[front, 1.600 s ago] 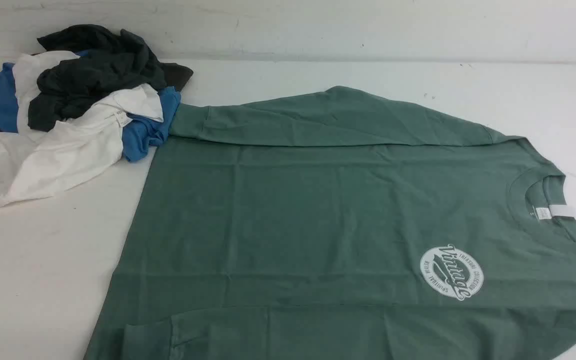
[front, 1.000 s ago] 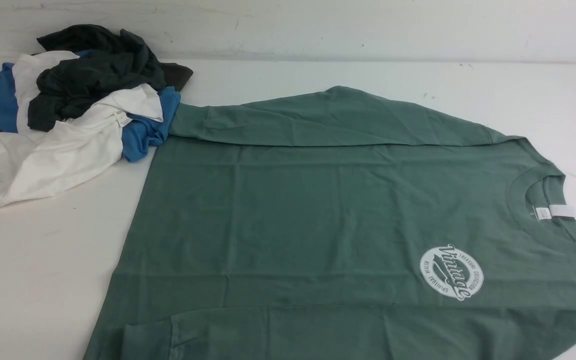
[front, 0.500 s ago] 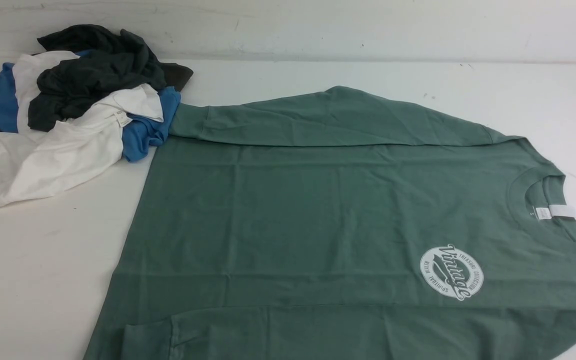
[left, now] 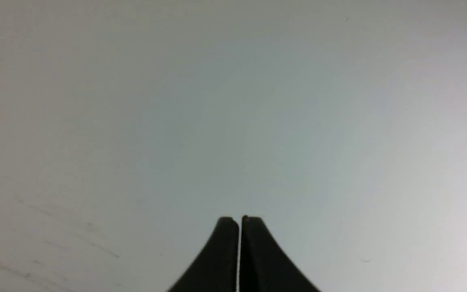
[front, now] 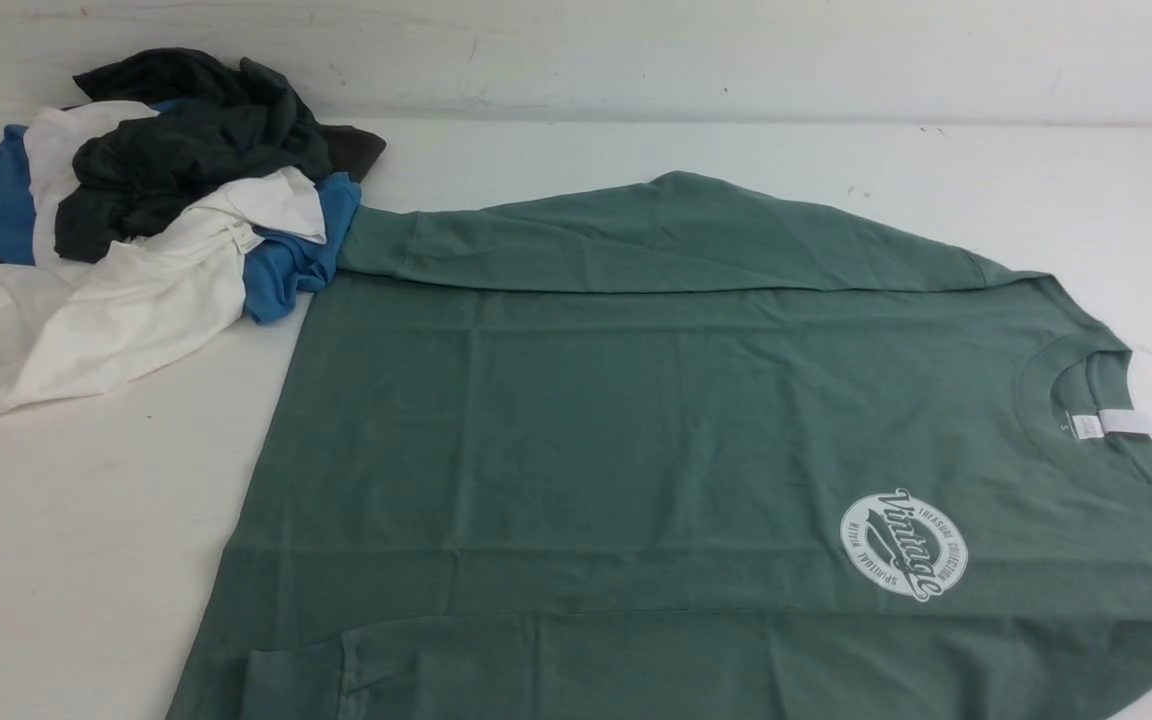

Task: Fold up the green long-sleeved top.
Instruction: Use the left arm to clamp the cuff closest to it

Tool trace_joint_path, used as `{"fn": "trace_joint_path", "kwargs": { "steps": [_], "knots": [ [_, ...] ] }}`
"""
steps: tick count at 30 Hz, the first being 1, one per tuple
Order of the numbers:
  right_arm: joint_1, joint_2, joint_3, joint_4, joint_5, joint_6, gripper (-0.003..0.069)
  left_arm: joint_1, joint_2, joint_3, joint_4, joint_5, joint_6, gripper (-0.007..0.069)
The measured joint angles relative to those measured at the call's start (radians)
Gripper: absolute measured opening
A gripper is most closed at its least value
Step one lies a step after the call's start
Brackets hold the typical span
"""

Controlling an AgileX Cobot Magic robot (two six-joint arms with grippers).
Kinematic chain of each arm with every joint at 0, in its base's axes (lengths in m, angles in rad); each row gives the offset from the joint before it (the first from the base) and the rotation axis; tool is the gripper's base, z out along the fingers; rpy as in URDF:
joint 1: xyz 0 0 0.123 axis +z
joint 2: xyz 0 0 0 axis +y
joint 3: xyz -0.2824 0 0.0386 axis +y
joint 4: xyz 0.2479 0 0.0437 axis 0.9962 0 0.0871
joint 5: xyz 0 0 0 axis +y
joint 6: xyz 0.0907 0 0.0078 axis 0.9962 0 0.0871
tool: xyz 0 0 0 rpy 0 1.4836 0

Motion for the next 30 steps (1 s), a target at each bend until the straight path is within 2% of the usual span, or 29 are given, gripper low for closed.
{"fn": "trace_joint_path", "kwargs": {
  "steps": [2,4,5,6,7,8,9,12,13,14,15,16,17,20,22,26,30],
  "knots": [
    [0.0,0.0,0.0,0.019,-0.029,0.018,-0.0015,0.0,0.043,-0.123,-0.001,0.172,0.005,-0.0004],
    [0.0,0.0,0.0,0.039,-0.052,0.041,-0.0015,0.0,0.143,-0.265,0.007,0.439,0.033,-0.0004],
    [0.0,0.0,0.0,0.039,-0.052,0.041,-0.0015,0.0,0.155,-0.292,0.01,0.497,0.042,-0.0004],
    [0.0,0.0,-0.023,0.037,0.0,0.047,-0.0015,0.0,0.285,-0.392,0.026,0.736,0.089,-0.0004],
    [0.0,0.0,-0.055,0.023,0.054,0.042,-0.0015,0.0,0.348,-0.444,0.03,0.88,0.122,-0.0004],
    [0.0,0.0,-0.055,0.018,0.066,0.041,-0.0015,0.0,0.381,-0.454,0.032,0.907,0.129,-0.0004],
    [0.0,0.0,-0.146,-0.028,0.176,0.01,-0.0015,0.0,0.512,-0.515,0.036,1.106,0.179,-0.0004],
    [0.0,0.039,-0.328,-0.109,0.373,-0.088,-0.0015,0.0,0.749,-0.57,0.032,1.328,0.254,-0.0004],
    [0.0,0.076,-0.398,-0.122,0.446,-0.117,-0.0015,0.0,0.794,-0.573,0.027,1.358,0.269,-0.0004],
    [0.0,0.076,-0.398,-0.125,0.446,-0.124,-0.0015,0.0,0.824,-0.575,0.024,1.363,0.279,-0.0004],
    [0.0,0.176,-0.551,-0.133,0.607,-0.198,-0.0015,0.0,0.94,-0.577,0.008,1.389,0.322,-0.0004],
    [0.0,0.176,-0.551,-0.133,0.607,-0.208,-0.0015,0.0,0.968,-0.577,0.003,1.39,0.331,-0.0004],
    [0.0,0.273,-0.676,-0.133,0.74,-0.28,-0.0015,0.0,1.049,-0.577,-0.012,1.39,0.363,-0.0004],
    [0.0,0.454,-0.868,-0.134,0.979,-0.428,-0.0015,-0.029,1.211,-0.579,-0.027,1.37,0.408,-0.0004],
    [0.0,0.59,-0.967,-0.137,1.152,-0.507,-0.0015,-0.088,1.304,-0.581,-0.022,1.336,0.412,-0.0004],
    [0.0,0.767,-1.017,-0.138,1.243,-0.592,-0.0015,-0.2,1.393,-0.609,-0.003,1.264,0.363,-0.0004],
    [0.0,0.882,-0.984,-0.122,1.252,-0.639,-0.0015,-0.251,1.414,-0.651,0.019,1.212,0.298,-0.0004]
  ]
}}
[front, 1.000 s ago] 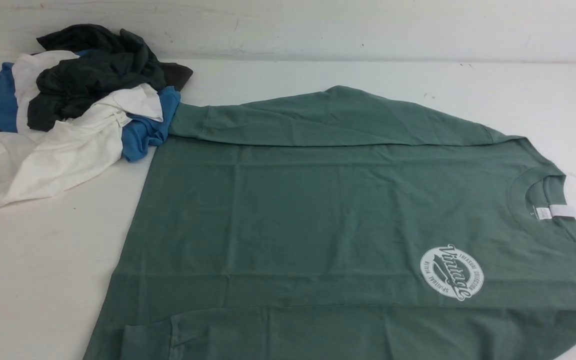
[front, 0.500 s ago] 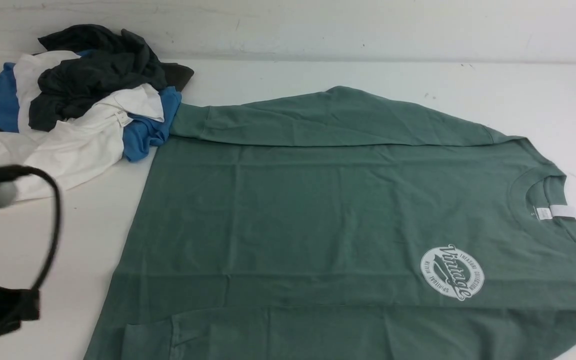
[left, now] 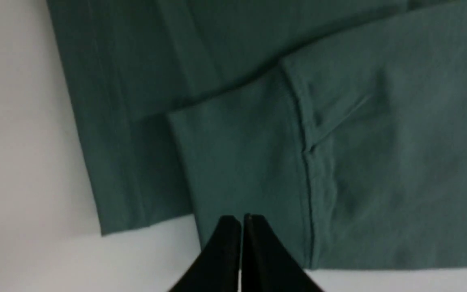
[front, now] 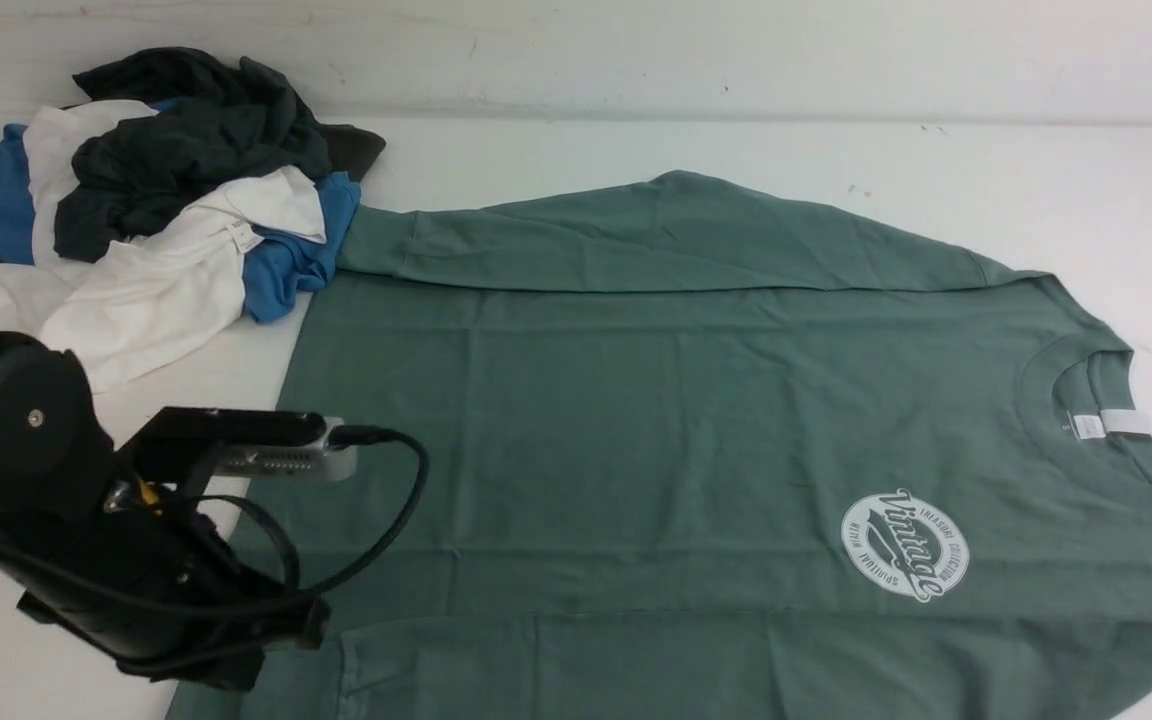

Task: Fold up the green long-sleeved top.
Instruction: Use the left arm to clamp the cuff closest to it

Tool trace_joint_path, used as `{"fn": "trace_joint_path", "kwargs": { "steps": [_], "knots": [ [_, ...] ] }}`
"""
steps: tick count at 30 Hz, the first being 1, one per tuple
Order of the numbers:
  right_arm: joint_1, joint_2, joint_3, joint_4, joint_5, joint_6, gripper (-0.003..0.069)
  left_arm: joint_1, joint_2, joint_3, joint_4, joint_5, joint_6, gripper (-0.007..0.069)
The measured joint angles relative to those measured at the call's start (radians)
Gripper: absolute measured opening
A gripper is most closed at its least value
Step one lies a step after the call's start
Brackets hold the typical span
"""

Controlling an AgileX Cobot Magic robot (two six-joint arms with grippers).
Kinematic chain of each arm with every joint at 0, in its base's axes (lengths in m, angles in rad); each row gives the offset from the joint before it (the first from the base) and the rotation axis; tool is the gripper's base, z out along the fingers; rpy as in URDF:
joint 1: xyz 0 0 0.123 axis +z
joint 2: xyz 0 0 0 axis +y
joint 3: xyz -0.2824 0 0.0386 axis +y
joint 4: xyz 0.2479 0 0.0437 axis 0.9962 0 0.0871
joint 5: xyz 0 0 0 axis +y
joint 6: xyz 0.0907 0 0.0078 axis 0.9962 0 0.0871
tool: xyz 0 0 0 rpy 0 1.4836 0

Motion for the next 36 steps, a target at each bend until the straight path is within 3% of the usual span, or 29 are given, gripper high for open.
{"fn": "trace_joint_path", "kwargs": {
  "steps": [7,17,21,24,32,36],
  "knots": [
    [0.0,0.107,0.058,0.028,0.002,-0.011,-0.0015,-0.006,0.061,-0.026,0.056,-0.059,-0.041,0.0019],
    [0.0,0.122,0.073,0.042,0.002,-0.036,-0.0015,-0.006,0.222,-0.027,0.104,-0.137,-0.043,0.0351],
    [0.0,0.122,0.073,0.049,0.001,-0.051,-0.0015,-0.006,0.248,-0.029,0.099,-0.144,-0.043,0.0406],
    [0.0,0.122,0.073,0.05,0.001,-0.055,-0.0015,-0.006,0.25,-0.031,0.08,-0.144,-0.043,0.0379],
    [0.0,0.122,0.076,0.05,0.001,-0.055,-0.0015,-0.006,0.25,-0.043,0.011,-0.103,-0.004,0.0048],
    [0.0,0.122,0.076,0.053,0.001,-0.059,-0.0015,-0.008,0.224,-0.102,-0.005,0.004,0.025,0.0036]
  ]
}}
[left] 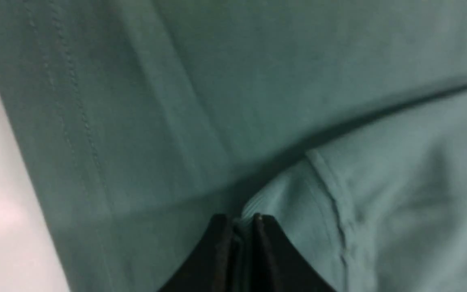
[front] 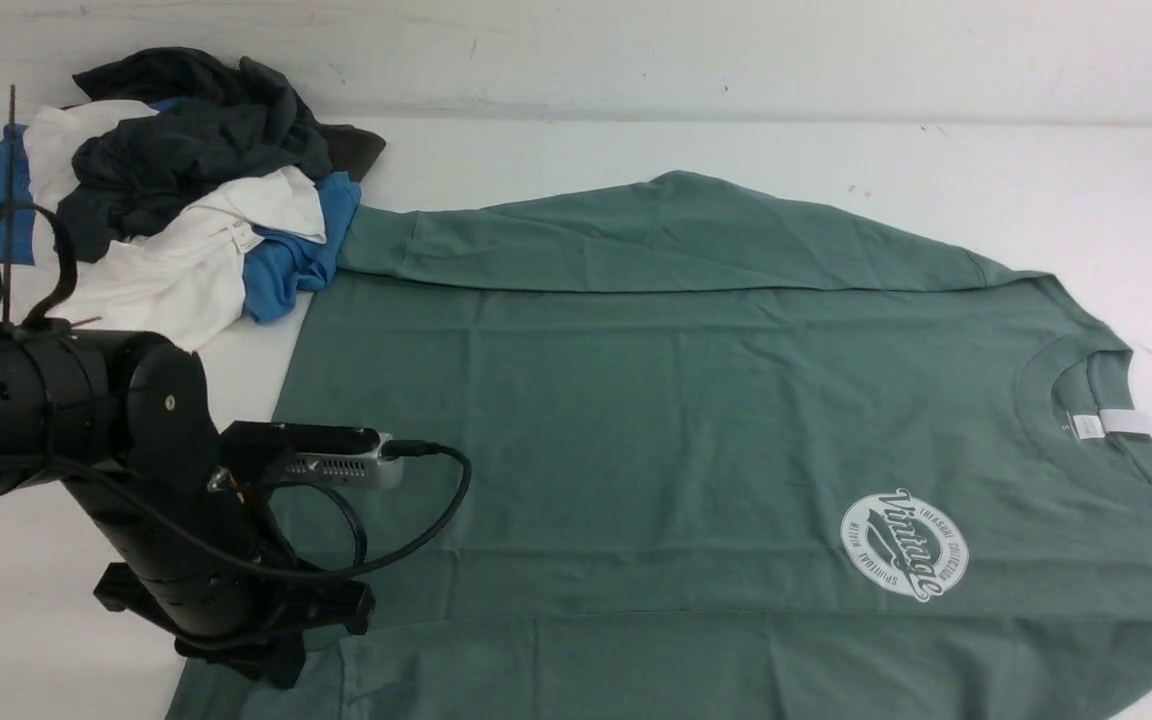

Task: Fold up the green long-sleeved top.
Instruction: Use the left arm to clamp the cuff closest to it, then use the left arm to drag and place the cuff at the centered position on the left edge of the fabric

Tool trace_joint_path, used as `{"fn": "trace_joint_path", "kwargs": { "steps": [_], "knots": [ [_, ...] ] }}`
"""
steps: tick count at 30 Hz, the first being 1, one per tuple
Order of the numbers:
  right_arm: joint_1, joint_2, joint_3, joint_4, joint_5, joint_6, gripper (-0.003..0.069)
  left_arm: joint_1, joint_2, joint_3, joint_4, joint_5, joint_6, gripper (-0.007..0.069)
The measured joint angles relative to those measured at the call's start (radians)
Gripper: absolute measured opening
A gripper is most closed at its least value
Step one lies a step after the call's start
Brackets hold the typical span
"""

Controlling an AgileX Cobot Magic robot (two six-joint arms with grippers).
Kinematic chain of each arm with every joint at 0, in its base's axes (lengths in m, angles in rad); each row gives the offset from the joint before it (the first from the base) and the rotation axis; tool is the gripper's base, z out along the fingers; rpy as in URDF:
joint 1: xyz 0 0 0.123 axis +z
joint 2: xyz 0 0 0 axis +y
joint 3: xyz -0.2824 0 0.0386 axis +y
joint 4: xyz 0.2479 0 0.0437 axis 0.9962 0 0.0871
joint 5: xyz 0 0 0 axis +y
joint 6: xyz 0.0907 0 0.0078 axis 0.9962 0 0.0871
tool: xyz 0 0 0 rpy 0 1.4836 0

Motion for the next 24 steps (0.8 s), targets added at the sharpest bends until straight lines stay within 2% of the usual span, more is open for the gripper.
{"fn": "trace_joint_path", "kwargs": {
  "steps": [6,11,16,24],
  "knots": [
    [0.0,0.0,0.0,0.005,0.0,-0.002,-0.0015,-0.061,-0.1,-0.206,-0.002,0.107,0.044,0.0036],
    [0.0,0.0,0.0,0.006,0.0,-0.002,-0.0015,-0.095,-0.094,-0.46,0.003,0.148,0.079,0.0036],
    [0.0,0.0,0.0,0.009,0.0,-0.002,-0.0013,-0.07,-0.006,-0.662,0.097,0.169,0.065,0.0036],
    [0.0,0.0,0.0,0.016,-0.001,-0.003,-0.0011,-0.018,0.201,-0.806,0.192,0.157,0.035,0.0036]
  ]
}}
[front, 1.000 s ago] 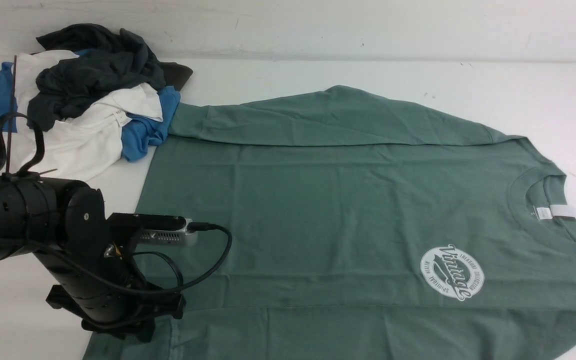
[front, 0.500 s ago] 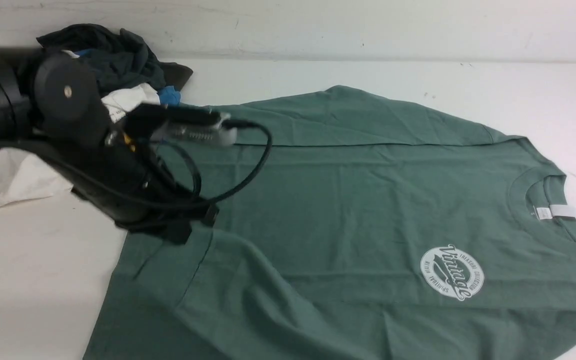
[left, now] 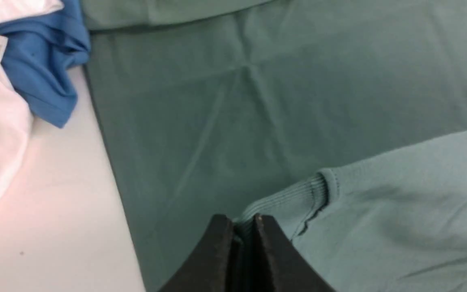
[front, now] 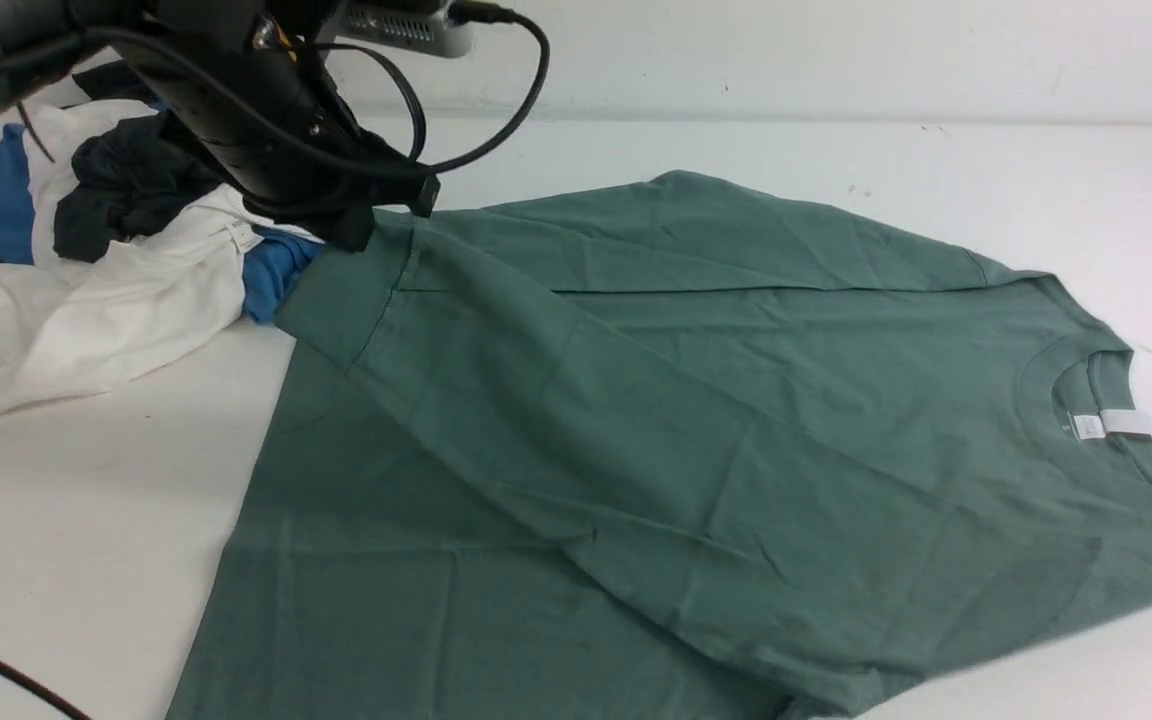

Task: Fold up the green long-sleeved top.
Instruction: Use the left arm to drag and place the cuff at the centered position on the left edge of the fabric, then use the left arm to clamp the cuff farthest from it

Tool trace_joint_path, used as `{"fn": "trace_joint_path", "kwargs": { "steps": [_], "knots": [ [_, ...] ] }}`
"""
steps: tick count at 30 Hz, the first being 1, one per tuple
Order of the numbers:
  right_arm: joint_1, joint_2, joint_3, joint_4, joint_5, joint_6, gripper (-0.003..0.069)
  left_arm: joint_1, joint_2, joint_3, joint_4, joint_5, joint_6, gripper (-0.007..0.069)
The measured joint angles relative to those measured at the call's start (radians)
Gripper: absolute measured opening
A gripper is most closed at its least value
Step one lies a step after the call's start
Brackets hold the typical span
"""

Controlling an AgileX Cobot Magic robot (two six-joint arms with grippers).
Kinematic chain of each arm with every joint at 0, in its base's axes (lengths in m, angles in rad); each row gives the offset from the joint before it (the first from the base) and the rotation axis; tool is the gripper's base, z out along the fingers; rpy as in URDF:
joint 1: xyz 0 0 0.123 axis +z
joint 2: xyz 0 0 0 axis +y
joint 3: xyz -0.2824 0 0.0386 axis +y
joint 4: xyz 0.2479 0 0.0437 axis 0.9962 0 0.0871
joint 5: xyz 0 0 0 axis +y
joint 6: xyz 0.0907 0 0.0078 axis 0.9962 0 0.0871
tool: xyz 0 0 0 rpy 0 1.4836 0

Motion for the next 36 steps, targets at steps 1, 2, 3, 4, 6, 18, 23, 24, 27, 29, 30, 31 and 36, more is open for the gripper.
{"fn": "trace_joint_path", "kwargs": {
  "steps": [1,2,3,4,6,18,23,24,27,29,30,31,36],
  "knots": [
    [0.0,0.0,0.0,0.0,0.0,0.0,-0.0011,0.0,0.024,-0.005,0.011,-0.01,-0.001,0.0036],
    [0.0,0.0,0.0,0.0,0.0,0.0,-0.001,0.0,0.044,-0.006,0.021,-0.014,-0.001,0.0036],
    [0.0,0.0,0.0,0.0,0.0,0.0,-0.001,0.0,0.048,-0.006,0.023,-0.016,-0.001,0.0036],
    [0.0,0.0,0.0,0.0,0.0,0.0,-0.001,0.0,0.077,-0.006,0.036,-0.018,-0.002,0.0036],
    [0.0,0.0,0.0,0.0,0.0,0.0,-0.001,0.0,0.102,-0.006,0.045,-0.02,-0.002,0.0036],
    [0.184,0.041,0.0,-0.011,-0.045,-0.086,-0.0009,0.0,0.178,-0.013,0.135,-0.083,-0.004,0.0042],
    [0.398,0.176,0.0,-0.142,-0.115,0.041,0.0006,0.0,0.201,-0.013,0.215,-0.096,-0.036,0.0121],
    [0.435,0.203,0.0,-0.177,-0.124,0.074,0.0018,0.0,0.203,-0.013,0.233,-0.096,-0.057,0.0146],
    [0.523,0.262,0.0,-0.261,-0.146,0.125,0.0064,0.0,0.203,-0.022,0.276,-0.08,-0.112,0.0207],
    [0.597,0.334,-0.004,-0.339,-0.19,0.153,0.0135,0.0,0.203,-0.043,0.314,-0.043,-0.167,0.0257],
    [0.622,0.36,-0.004,-0.365,-0.214,0.163,0.0171,0.0,0.203,-0.054,0.324,-0.016,-0.184,0.0272],
    [0.645,0.391,-0.005,-0.392,-0.252,0.179,0.0218,0.0,0.203,-0.072,0.33,0.032,-0.201,0.0281],
    [0.669,0.508,-0.011,-0.425,-0.352,0.243,0.0367,0.0,0.198,-0.106,0.296,0.2,-0.196,0.0205]
  ]
}}
